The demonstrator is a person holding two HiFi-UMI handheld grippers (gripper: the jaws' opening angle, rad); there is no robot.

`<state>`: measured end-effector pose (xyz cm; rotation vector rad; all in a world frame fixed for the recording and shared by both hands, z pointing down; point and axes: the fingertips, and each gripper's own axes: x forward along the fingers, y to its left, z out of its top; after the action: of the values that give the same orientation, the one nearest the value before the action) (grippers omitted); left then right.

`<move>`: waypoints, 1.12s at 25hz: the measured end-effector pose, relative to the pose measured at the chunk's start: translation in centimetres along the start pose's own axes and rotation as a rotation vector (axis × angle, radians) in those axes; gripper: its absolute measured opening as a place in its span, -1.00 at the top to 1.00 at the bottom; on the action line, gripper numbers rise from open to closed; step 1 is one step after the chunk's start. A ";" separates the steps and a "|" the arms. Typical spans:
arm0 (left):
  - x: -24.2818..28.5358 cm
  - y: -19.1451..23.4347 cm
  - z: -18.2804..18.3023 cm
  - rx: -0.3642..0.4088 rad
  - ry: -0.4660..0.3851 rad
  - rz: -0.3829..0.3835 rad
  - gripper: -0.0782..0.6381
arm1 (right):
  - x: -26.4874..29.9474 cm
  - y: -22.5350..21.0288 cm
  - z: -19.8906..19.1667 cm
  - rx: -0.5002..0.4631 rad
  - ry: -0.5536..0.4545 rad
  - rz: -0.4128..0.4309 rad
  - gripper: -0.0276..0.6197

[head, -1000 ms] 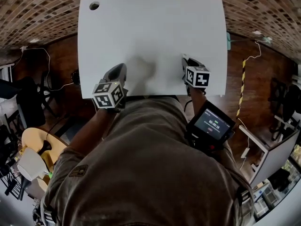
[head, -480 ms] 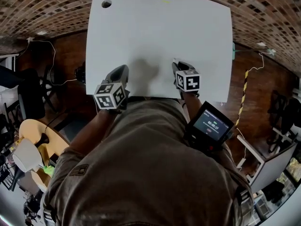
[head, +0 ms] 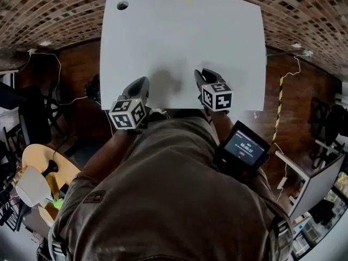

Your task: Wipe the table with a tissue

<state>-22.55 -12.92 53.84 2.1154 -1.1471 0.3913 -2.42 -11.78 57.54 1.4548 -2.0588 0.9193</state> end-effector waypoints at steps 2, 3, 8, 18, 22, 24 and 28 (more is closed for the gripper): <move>-1.3 -0.2 -0.2 0.023 -0.018 -0.032 0.78 | -1.7 2.0 0.4 0.000 -0.054 -0.013 0.69; -1.8 -0.6 -0.2 0.040 -0.028 -0.048 0.78 | -2.7 2.6 0.6 0.002 -0.080 -0.019 0.69; -2.4 -3.7 -0.2 0.126 -0.067 -0.106 0.78 | -6.9 3.8 1.2 0.007 -0.196 -0.027 0.69; -4.2 -9.7 0.2 0.166 -0.183 -0.066 0.78 | -13.6 4.0 2.8 -0.081 -0.363 0.048 0.69; -4.7 -13.1 -0.3 0.190 -0.220 -0.046 0.78 | -17.2 2.6 2.7 -0.104 -0.411 0.076 0.69; -5.0 -14.7 -0.7 0.197 -0.234 -0.036 0.78 | -18.7 1.8 2.1 -0.105 -0.421 0.090 0.70; -5.5 -17.6 -1.8 0.199 -0.252 -0.020 0.78 | -21.2 0.7 0.5 -0.105 -0.426 0.119 0.70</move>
<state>-11.10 -1.75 44.53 2.4006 -1.2715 0.2420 4.14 1.55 42.35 1.5901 -2.4790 0.5661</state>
